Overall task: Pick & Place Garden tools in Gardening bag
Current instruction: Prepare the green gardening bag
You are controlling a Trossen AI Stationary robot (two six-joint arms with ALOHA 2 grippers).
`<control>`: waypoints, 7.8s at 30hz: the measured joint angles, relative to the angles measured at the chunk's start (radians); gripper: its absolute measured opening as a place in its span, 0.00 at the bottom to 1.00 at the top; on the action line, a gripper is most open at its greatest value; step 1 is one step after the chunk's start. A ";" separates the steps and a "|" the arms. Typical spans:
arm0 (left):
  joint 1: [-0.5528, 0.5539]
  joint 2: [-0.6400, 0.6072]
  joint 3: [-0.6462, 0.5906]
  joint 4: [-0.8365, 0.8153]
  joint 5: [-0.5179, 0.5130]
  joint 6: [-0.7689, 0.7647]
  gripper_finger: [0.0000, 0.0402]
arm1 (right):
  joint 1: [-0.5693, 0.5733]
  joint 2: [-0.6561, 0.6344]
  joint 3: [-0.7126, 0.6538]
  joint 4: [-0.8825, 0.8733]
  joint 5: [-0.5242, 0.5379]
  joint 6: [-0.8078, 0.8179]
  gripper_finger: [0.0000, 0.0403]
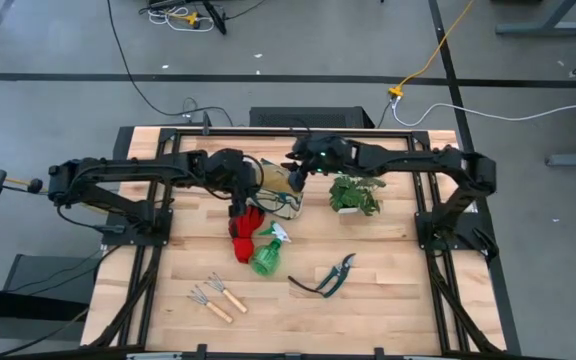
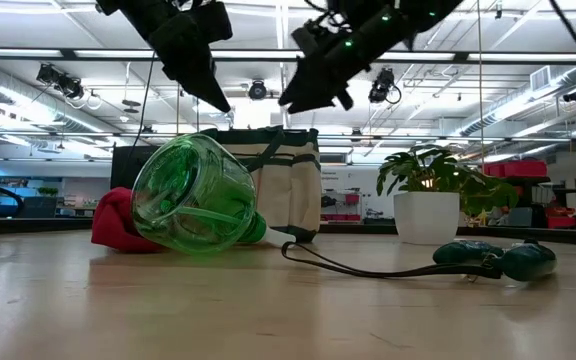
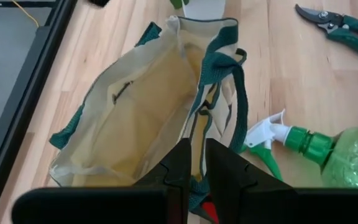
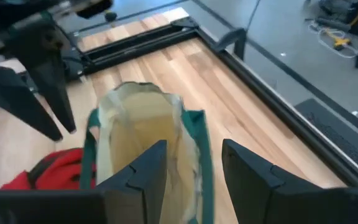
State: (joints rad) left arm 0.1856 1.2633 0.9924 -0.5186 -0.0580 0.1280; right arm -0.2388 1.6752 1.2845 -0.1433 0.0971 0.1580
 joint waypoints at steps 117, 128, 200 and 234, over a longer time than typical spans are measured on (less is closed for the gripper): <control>0.019 0.179 -0.001 -0.011 -0.023 0.076 0.14 | -0.022 0.285 0.240 -0.300 -0.077 -0.017 0.38; 0.019 0.179 -0.001 -0.009 -0.026 0.093 0.14 | -0.023 0.274 0.240 -0.303 -0.061 -0.028 0.34; -0.065 0.173 0.000 -0.002 -0.172 0.121 0.01 | -0.031 0.274 0.242 -0.314 -0.089 -0.010 0.00; -0.182 0.162 0.000 -0.026 0.099 0.066 0.01 | -0.140 0.274 0.242 -0.353 -0.071 0.000 0.00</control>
State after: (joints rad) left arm 0.0036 1.4250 0.9920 -0.5451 0.0412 0.1940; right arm -0.3789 1.9495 1.5265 -0.4962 0.0260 0.1581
